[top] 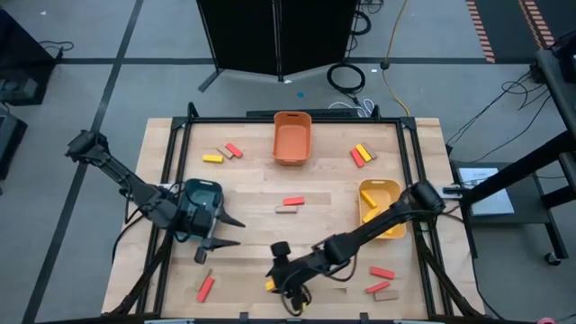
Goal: Sort blocks
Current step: Put the bottom yellow block into the yellow bin
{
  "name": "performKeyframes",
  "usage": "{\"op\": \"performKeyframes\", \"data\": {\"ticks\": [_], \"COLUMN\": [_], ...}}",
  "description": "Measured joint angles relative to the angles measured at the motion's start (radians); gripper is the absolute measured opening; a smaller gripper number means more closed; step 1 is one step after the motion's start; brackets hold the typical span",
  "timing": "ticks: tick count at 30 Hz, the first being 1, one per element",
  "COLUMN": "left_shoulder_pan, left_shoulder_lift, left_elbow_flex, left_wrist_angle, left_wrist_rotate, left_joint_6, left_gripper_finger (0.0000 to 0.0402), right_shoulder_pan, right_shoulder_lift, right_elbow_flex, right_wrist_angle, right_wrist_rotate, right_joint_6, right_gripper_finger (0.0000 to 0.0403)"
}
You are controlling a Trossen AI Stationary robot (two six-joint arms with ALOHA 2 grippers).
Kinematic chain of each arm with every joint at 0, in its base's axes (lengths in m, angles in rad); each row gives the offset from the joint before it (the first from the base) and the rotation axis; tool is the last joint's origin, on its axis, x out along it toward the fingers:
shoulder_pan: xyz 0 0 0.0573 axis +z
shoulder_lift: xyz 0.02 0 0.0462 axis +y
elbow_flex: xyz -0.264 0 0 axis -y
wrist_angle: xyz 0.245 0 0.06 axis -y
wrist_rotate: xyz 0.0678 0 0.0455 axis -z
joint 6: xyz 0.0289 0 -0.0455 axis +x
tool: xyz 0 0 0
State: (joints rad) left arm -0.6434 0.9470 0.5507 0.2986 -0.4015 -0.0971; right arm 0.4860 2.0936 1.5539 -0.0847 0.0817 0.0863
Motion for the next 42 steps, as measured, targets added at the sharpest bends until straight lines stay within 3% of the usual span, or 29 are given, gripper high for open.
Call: {"op": "performKeyframes", "data": {"ticks": [7,21,28,42], "left_shoulder_pan": [-0.02,-0.011,-0.011,-0.011], "left_shoulder_lift": [0.0,0.0,0.0,0.0], "left_elbow_flex": [0.0,0.0,0.0,0.0], "left_wrist_angle": [-0.004,-0.031,-0.028,-0.03], "left_wrist_rotate": [0.0,0.0,0.0,0.0], "left_joint_6": [0.067,0.077,0.077,0.075], "left_gripper_finger": [0.0215,0.0215,0.0215,0.0215], "right_shoulder_pan": [0.002,0.001,0.005,0.008], "right_shoulder_lift": [0.117,0.159,0.165,0.201], "right_elbow_flex": [0.118,0.119,0.12,0.121], "right_wrist_angle": [-0.085,-0.151,-0.196,-0.25], "right_wrist_rotate": [0.019,0.027,0.068,0.05], "right_joint_6": [-0.02,0.059,0.025,0.019], "right_gripper_finger": [0.0206,0.0206,0.0206,0.0203]}}
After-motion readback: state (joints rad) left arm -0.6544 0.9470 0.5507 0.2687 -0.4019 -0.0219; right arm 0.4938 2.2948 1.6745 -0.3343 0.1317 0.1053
